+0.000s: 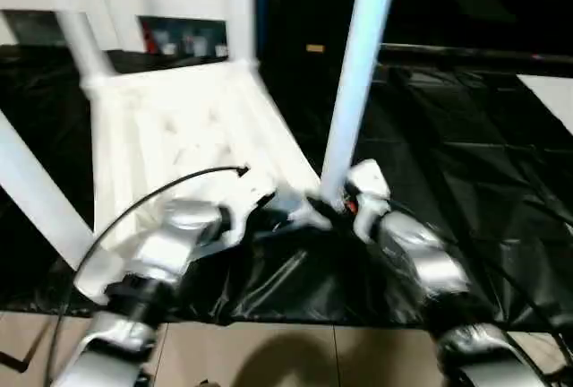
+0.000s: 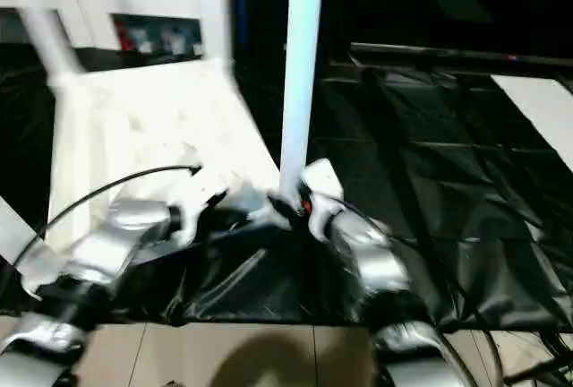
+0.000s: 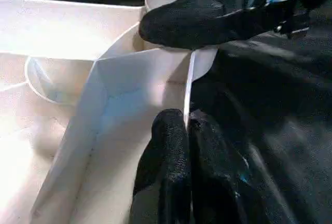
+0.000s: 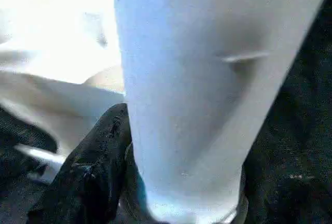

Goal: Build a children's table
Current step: Rotate leg to tighten

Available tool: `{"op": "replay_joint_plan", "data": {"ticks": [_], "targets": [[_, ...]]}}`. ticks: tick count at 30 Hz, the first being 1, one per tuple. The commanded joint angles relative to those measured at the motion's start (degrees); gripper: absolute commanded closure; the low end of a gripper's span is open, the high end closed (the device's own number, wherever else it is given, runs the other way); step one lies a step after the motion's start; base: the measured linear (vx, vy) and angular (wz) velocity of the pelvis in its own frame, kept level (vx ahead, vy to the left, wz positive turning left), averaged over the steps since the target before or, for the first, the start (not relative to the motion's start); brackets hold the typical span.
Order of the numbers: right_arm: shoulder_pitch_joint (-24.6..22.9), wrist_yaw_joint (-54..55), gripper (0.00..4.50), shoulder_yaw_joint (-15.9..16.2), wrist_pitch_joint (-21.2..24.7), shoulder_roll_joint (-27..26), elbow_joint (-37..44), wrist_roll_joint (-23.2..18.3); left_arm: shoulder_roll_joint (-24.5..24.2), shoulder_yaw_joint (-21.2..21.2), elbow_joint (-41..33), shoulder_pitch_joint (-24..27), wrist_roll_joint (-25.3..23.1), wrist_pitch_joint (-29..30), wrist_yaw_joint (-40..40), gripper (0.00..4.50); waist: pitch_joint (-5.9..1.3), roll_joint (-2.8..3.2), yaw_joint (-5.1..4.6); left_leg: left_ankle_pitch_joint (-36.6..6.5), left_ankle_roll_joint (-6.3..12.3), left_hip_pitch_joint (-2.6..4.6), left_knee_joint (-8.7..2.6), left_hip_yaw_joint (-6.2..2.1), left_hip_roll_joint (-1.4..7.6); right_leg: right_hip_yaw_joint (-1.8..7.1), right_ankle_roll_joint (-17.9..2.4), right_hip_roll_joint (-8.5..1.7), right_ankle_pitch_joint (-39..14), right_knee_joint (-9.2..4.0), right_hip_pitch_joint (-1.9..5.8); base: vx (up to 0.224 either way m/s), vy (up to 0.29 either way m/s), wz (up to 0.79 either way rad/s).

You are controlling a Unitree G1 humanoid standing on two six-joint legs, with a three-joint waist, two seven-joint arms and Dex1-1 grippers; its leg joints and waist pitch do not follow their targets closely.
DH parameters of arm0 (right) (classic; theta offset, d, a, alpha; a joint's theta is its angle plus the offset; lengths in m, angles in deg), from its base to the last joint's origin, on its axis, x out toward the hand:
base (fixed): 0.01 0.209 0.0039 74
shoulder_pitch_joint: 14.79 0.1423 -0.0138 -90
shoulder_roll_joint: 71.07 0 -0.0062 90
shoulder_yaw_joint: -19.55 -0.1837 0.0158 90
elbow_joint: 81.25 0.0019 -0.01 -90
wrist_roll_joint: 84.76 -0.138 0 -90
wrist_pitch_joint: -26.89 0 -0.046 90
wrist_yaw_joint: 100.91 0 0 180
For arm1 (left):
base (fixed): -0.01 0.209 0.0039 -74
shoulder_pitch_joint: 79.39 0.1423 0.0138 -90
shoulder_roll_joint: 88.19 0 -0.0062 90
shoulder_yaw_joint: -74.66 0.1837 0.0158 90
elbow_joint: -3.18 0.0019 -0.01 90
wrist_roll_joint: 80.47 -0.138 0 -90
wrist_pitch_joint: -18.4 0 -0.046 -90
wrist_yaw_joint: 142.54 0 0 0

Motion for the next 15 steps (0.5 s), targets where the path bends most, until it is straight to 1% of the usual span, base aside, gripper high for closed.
{"op": "replay_joint_plan", "data": {"ticks": [1, 2, 3, 4, 6, 7, 8, 9, 10, 11, 12, 13, 14, 15], "targets": [[-0.3, -2.1, 1.83, 8.6, 0.1, -5.4, -1.0, 3.9, 4.3, 0.6, 0.5, -2.6, 0.9, -0.4, 5.0, 4.50, -2.56, -0.07, 0.14, -21.3, -0.57, 0.20, -4.26, -0.87, 1.02, 2.18, -5.5, -2.97, -29.0, -6.21, 1.52, 0.000, 0.000, 0.00], [-0.2, -1.5, 1.83, 9.3, -0.6, -5.2, -0.7, 5.1, 4.5, 0.6, 0.3, -2.6, 1.0, -0.4, 4.8, 4.50, -2.70, -0.06, 0.20, -20.9, -0.33, 0.21, -4.24, -0.82, 1.06, 2.25, -5.6, -3.00, -27.9, -6.14, 1.53, 0.000, 0.000, 0.00], [0.0, -0.4, 1.48, 8.2, -0.8, -5.0, -0.5, 4.7, 4.3, 1.0, -0.3, -2.5, 1.0, -0.7, 3.5, 4.50, -2.70, -0.12, 0.19, -20.4, -0.15, 0.01, -4.30, -0.80, 1.10, 2.30, -5.9, -2.90, -26.4, -5.92, 1.60, 0.000, 0.000, 0.00], [0.0, -0.4, 1.48, 7.6, -0.6, -4.9, -0.3, 4.1, 4.1, 1.0, -0.7, -2.3, 1.1, -0.8, 3.0, 4.50, -2.76, -0.11, 0.22, -20.0, -0.04, -0.07, -4.31, -0.78, 1.07, 2.30, -6.1, -2.86, -25.5, -5.81, 1.73, 0.000, 0.000, 0.00], [-0.1, -0.9, 1.13, 6.2, 0.1, -4.5, 0.4, 2.6, 3.3, 1.1, -1.9, -1.6, 1.4, -0.7, 1.4, 4.50, -2.87, -0.05, 0.32, -18.8, 0.36, -0.17, -4.31, -0.68, 1.14, 2.37, -7.0, -2.81, -22.1, -5.48, 1.90, 0.000, 0.000, 0.00], [-0.2, -1.7, 1.11, 5.8, 0.3, -4.1, 0.8, 2.2, 2.8, 1.2, -2.4, -1.2, 1.5, -0.9, 0.6, 4.50, -2.93, -0.08, 0.34, -18.2, 0.46, -0.21, -4.27, -0.64, 1.13, 2.40, -7.3, -2.79, -21.1, -5.37, 1.96, 0.000, 0.000, 0.00], [-0.3, -4.0, 1.03, 5.7, -0.3, -2.6, 1.3, 1.6, 1.3, 1.1, -3.4, -0.5, 2.3, -1.3, -1.6, 4.50, -3.06, 0.14, 0.38, -17.2, 0.53, -0.27, -4.22, -0.59, 1.17, 2.44, -8.0, -2.76, -18.6, -5.08, 2.07, 0.000, 0.000, 0.00], [-0.3, -4.6, 0.90, 5.7, -0.4, -2.2, 1.4, 1.5, 0.9, 1.0, -3.7, -0.3, 2.5, -1.5, -2.1, 4.50, -3.18, 0.07, 0.39, -16.4, 0.71, -0.35, -4.15, -0.59, 1.16, 2.44, -8.4, -2.79, -17.0, -4.91, 2.24, 0.000, 0.000, 0.00], [-0.3, -6.3, 0.77, 5.7, -1.2, -1.3, 1.6, 1.2, 0.1, 1.0, -4.2, 0.1, 3.1, -1.7, -3.4, 4.50, -3.26, 0.11, 0.30, -15.0, 0.97, -0.51, -4.07, -0.49, 1.15, 2.45, -9.4, -2.61, -13.6, -4.49, 2.34, 0.000, 0.000, 0.00], [-0.6, -11.3, 0.77, 5.9, -2.0, 0.8, 2.3, 0.2, -1.7, 1.1, -4.8, 0.8, 4.0, -3.2, -6.8, 4.50, -3.30, 0.29, 0.21, -14.3, 1.35, -0.50, -3.89, -0.39, 1.10, 2.41, -10.3, -2.57, -11.3, -4.29, 2.46, 0.000, 0.000, 0.00], [-0.8, -13.5, 0.69, 6.0, -2.4, 1.8, 2.6, 0.0, -2.4, 1.2, -5.1, 1.1, 4.4, -3.4, -8.1, 4.50, -3.38, 0.19, 0.15, -14.0, 2.13, -0.61, -3.73, -0.33, 1.04, 2.33, -10.9, -2.49, -9.9, -4.17, 2.69, 0.000, 0.000, 0.00], [-1.0, -16.2, 0.69, 6.3, -2.8, 3.0, 3.1, -0.4, -3.2, 1.2, -5.4, 1.4, 4.9, -3.4, -9.8, 4.50, -3.39, 0.22, 0.18, -13.6, 2.48, -0.59, -3.68, -0.29, 1.09, 2.36, -11.2, -2.51, -9.2, -4.10, 2.65, 0.000, 0.000, 0.00], [-1.2, -18.6, 0.69, 6.6, -3.3, 4.0, 3.5, -0.6, -3.8, 1.3, -5.7, 1.6, 5.4, -3.6, -11.4, 4.50, -3.41, 0.24, 0.18, -12.9, 3.10, -0.54, -3.55, -0.15, 1.13, 2.41, -12.1, -2.48, -7.6, -3.98, 2.55, 0.000, 0.000, 0.00], [-1.4, -21.8, 0.69, 7.0, -3.9, 5.5, 3.9, -1.1, -4.7, 1.5, -6.0, 1.8, 5.9, -3.6, -13.4, 4.50, -3.33, 0.26, 0.25, -12.8, 3.29, -0.51, -3.57, -0.13, 1.12, 2.39, -12.4, -2.44, -7.5, -3.99, 2.54, 0.000, 0.000, 0.00]]}}
